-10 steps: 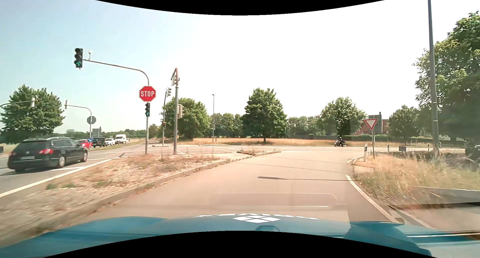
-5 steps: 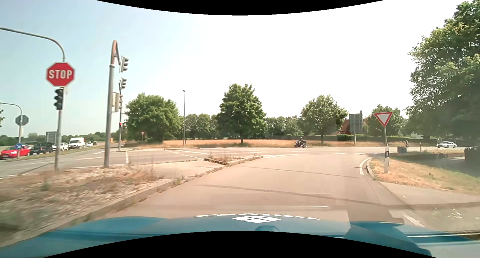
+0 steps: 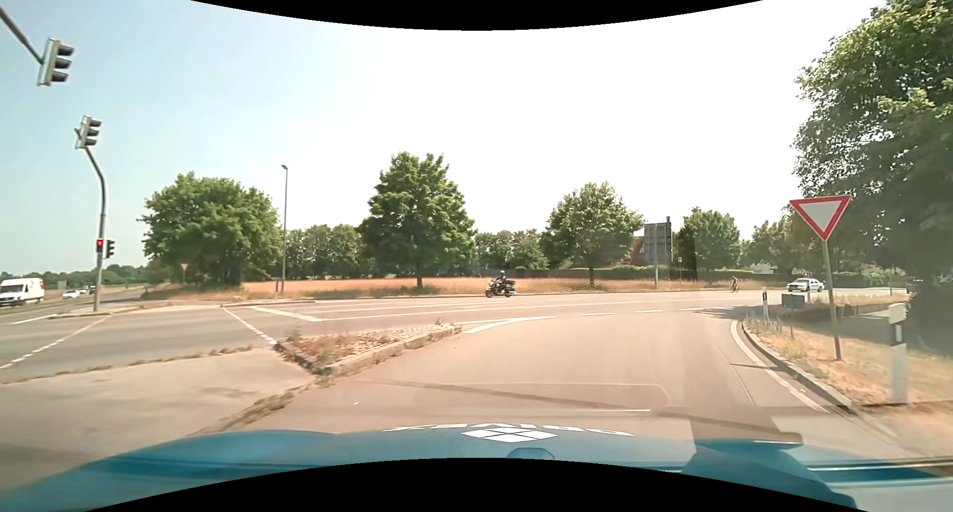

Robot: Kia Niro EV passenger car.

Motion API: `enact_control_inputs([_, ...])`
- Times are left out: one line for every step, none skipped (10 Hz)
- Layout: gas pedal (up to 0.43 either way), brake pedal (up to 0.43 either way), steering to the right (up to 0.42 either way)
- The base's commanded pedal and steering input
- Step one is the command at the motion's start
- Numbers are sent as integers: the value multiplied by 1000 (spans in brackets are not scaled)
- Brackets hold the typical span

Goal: Follow the waypoints while adhering to traffic rules and regulations

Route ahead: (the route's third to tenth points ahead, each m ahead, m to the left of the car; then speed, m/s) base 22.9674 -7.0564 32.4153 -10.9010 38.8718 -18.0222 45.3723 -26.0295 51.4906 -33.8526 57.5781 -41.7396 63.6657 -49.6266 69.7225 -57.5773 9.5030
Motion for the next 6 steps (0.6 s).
enact_control_inputs([0, 0, 136])
enact_control_inputs([0, 0, 138])
enact_control_inputs([20, 0, 136])
enact_control_inputs([98, 0, 132])
enact_control_inputs([118, 0, 131])
enact_control_inputs([138, 0, 136])
